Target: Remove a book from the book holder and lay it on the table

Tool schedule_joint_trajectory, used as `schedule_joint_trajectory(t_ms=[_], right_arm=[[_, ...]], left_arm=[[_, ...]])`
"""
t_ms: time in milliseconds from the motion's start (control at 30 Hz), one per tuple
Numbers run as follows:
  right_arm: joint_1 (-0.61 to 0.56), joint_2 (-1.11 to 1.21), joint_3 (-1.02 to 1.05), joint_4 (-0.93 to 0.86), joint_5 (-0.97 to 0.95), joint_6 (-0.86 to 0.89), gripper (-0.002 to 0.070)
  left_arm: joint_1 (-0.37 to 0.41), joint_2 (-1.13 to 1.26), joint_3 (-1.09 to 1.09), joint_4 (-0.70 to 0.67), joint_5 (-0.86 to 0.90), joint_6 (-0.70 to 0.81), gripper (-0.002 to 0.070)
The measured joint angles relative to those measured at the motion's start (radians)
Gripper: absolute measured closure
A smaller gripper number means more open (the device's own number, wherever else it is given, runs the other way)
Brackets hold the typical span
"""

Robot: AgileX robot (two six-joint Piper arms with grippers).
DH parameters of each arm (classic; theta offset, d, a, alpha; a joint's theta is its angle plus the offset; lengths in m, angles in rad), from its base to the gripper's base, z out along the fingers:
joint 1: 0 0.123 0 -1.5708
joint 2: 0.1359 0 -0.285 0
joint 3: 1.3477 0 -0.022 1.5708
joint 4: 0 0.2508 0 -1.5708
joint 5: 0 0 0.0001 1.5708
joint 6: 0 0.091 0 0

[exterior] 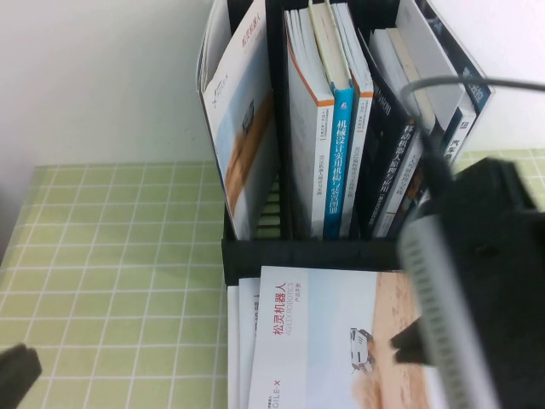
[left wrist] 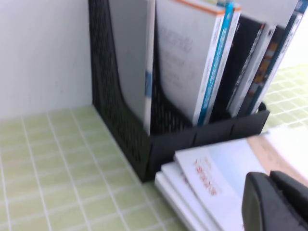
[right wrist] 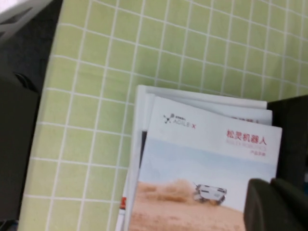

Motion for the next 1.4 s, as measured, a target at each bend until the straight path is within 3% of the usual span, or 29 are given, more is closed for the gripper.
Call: schedule_joint_trajectory(t_ms=[200, 400, 667, 967, 1400], right_arm=[[-0.116, -0.146, 0.150, -0.030, -0.032, -0.021, 0.0674], [-0.208, -0.339, 0.465, -0.032, -0.266, -0.010, 0.0677], [-0.236, -0.548, 0.842, -0.043, -0.529, 0.167, 0.0677], [-0.238, -0.580, 0.894, -0.061, -0.534, 0.206, 0.0678], [-0.238, -0.580, 0.897, -0.045, -0.534, 0.211, 0.0678]], left_arm=[[0.000, -0.109, 0.123, 0.129, -0.005, -0.161, 0.0678], [0.000, -0.115, 0.226, 0.174, -0.078, -0.184, 0.0678], [0.000, -0.115, 0.303, 0.188, -0.170, -0.191, 0.0678], [0.000, -0.115, 0.303, 0.096, -0.248, -0.191, 0.0678], [0.000, -0.115, 0.303, 0.090, -0.252, -0.191, 0.0678]])
